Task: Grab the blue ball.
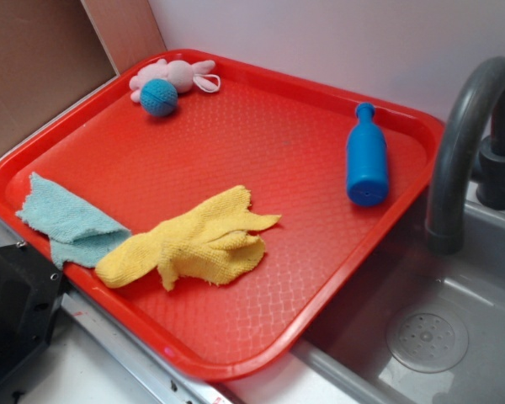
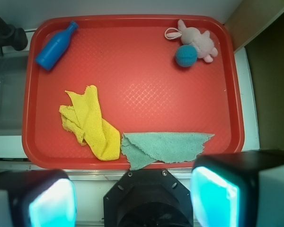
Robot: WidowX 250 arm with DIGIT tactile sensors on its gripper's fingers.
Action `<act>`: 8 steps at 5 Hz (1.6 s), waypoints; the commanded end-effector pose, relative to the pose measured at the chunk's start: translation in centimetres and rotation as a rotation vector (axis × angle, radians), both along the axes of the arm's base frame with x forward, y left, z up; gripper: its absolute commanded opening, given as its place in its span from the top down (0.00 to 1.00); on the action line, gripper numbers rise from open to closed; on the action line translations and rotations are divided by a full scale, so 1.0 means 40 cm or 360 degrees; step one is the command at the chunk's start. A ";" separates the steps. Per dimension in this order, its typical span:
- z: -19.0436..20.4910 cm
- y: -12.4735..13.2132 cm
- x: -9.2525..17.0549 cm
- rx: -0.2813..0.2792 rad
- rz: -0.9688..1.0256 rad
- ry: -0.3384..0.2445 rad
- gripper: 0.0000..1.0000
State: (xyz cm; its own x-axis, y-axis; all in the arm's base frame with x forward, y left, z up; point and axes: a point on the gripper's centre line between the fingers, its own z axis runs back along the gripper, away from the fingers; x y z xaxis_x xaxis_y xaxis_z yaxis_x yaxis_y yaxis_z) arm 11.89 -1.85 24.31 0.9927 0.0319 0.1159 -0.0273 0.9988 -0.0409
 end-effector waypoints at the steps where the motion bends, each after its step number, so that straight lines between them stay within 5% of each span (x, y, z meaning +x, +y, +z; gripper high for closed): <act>1: 0.000 0.000 0.000 0.0000 0.0000 0.0000 0.00; 2: -0.032 0.029 0.042 -0.0099 0.0390 -0.0193 0.00; 3: -0.069 0.055 0.090 0.0003 0.0780 -0.0420 0.00; 4: -0.127 0.084 0.152 0.0166 0.0984 -0.0487 0.00; 6: -0.229 0.184 0.287 0.0288 0.1242 -0.0522 0.00; 8: -0.313 0.230 0.332 0.0457 0.1341 -0.0573 0.00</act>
State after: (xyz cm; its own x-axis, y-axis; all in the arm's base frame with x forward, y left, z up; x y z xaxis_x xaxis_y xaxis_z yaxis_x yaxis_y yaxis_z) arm 25.22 6.40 10.48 0.5887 0.6351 0.5000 -0.7617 0.6430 0.0801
